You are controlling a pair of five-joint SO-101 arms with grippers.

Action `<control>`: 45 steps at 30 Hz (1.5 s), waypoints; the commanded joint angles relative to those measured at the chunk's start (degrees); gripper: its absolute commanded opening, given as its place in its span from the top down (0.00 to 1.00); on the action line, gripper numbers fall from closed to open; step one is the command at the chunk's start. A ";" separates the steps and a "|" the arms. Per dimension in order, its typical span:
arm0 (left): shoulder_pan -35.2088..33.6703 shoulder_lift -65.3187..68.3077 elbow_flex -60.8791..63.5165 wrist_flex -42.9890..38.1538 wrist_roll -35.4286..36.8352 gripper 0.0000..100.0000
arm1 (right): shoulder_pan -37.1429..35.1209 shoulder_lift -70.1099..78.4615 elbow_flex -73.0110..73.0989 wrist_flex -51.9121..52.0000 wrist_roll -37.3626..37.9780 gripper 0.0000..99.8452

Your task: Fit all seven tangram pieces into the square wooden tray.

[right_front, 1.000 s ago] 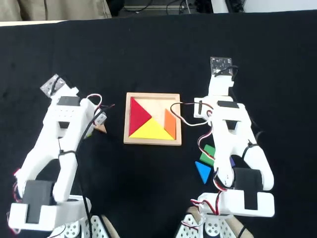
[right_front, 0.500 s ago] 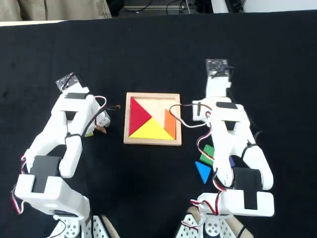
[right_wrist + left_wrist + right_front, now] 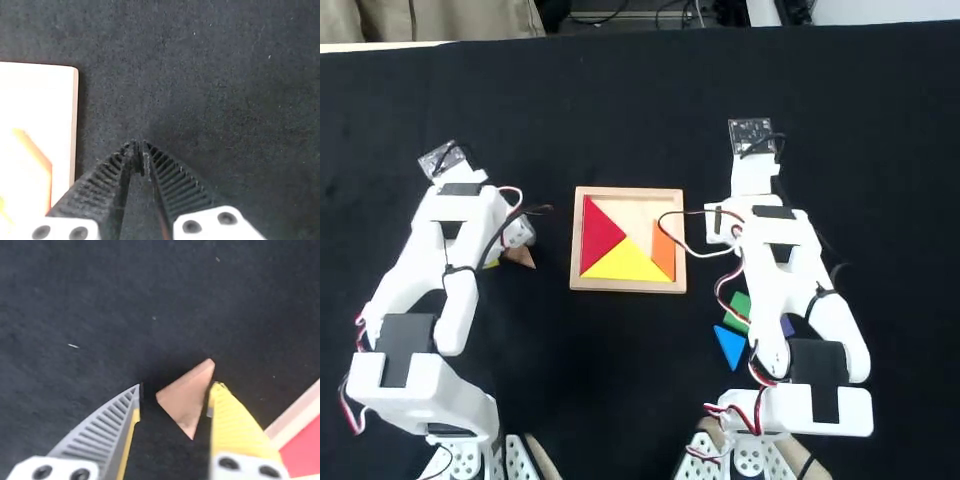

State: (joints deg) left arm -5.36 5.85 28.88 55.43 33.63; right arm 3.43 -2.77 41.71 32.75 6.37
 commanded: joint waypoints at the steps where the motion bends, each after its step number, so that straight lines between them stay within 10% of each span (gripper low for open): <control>1: -1.10 -0.26 -2.95 -0.62 -8.00 0.76 | -1.14 -2.51 -0.22 -0.53 0.70 0.99; 45: 0.92 6.86 -9.10 0.62 -12.57 0.76 | -1.14 -2.51 -0.22 -0.53 0.79 0.99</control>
State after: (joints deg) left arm -3.43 12.70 23.43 56.04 21.67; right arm 3.25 -2.77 41.71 32.75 6.64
